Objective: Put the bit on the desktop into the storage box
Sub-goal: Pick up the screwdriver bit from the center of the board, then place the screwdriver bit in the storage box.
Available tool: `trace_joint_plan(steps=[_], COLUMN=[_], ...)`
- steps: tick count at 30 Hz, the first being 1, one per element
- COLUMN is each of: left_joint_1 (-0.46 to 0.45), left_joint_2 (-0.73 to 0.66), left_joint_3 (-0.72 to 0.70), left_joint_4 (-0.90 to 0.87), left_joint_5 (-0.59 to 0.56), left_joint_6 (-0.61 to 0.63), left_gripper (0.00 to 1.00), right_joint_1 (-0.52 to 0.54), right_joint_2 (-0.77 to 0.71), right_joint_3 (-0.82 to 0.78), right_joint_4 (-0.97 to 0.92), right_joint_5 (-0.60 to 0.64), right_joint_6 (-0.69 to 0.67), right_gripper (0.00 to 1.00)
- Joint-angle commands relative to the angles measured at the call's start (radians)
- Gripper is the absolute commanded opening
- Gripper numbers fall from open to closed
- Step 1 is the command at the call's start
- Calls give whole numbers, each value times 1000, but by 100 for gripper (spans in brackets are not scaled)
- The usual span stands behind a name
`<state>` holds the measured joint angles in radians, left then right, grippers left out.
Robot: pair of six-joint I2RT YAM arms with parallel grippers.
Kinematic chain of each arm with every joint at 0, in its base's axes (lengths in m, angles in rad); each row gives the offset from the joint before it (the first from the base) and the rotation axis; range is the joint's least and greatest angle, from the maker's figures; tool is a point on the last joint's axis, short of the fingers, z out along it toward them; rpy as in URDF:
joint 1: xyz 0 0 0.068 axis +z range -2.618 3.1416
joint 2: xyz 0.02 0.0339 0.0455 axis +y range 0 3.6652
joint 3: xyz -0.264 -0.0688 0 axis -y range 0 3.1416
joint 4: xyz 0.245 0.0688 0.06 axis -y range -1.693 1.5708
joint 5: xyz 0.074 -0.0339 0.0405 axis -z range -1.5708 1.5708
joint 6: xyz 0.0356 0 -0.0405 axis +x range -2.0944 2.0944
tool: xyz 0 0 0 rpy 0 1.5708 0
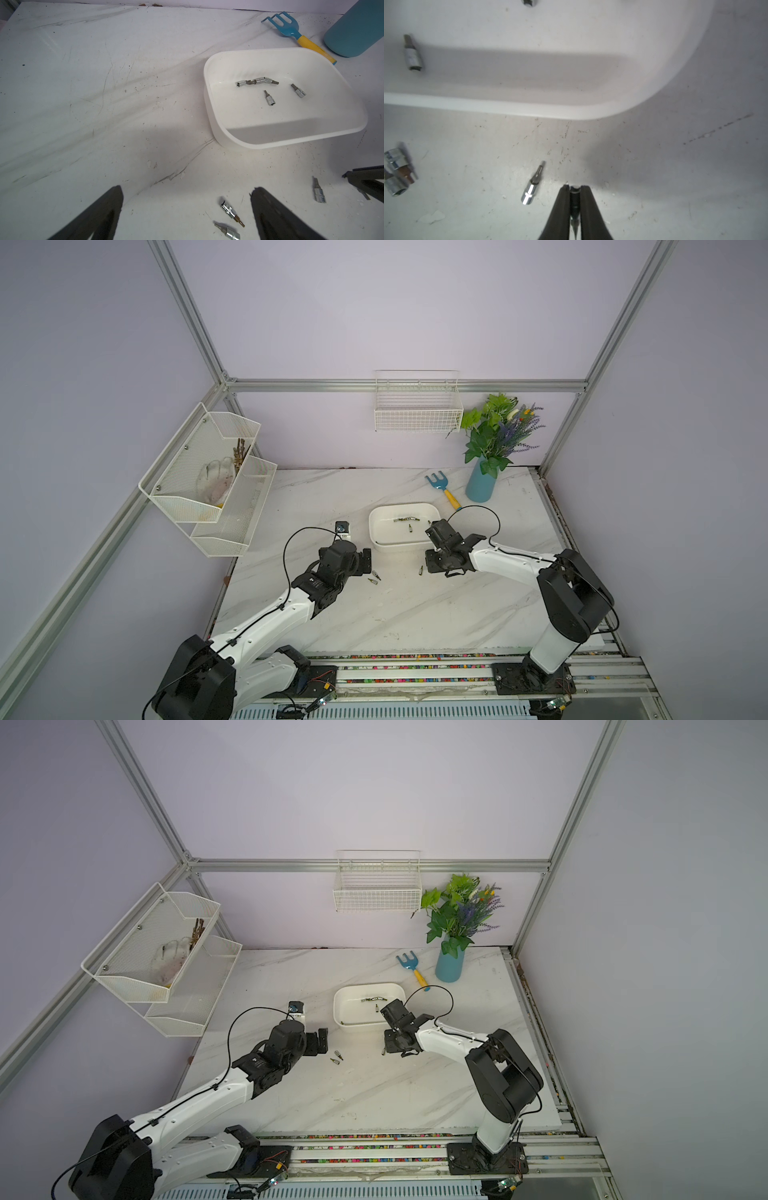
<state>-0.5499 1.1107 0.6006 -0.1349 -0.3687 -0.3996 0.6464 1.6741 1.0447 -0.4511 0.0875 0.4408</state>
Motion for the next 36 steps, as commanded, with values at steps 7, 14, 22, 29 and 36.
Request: trace_joint_plan(steps=[7, 14, 22, 29, 36], left_joint_1=[5, 5, 5, 5, 5], left_joint_2=[-20, -20, -22, -23, -35], left_joint_3=[18, 13, 8, 5, 0], left_joint_4=[40, 43, 48, 50, 49], left_joint_5=[-8, -5, -3, -9, -27], left_joint_6=[18, 17, 18, 19, 18], left_gripper=[100, 100, 100, 100, 100], right_joint_1=[1, 0, -15, -27, -27], right_joint_2=[-63, 102, 280, 281, 141], right_joint_3=[99, 256, 421, 454, 366], right_joint_4=[40, 109, 132, 119, 71], right_joint_5=[43, 58, 65, 64, 48], right_joint_6=[-14, -34, -44, -42, -60], right_gripper=[14, 13, 13, 38, 45])
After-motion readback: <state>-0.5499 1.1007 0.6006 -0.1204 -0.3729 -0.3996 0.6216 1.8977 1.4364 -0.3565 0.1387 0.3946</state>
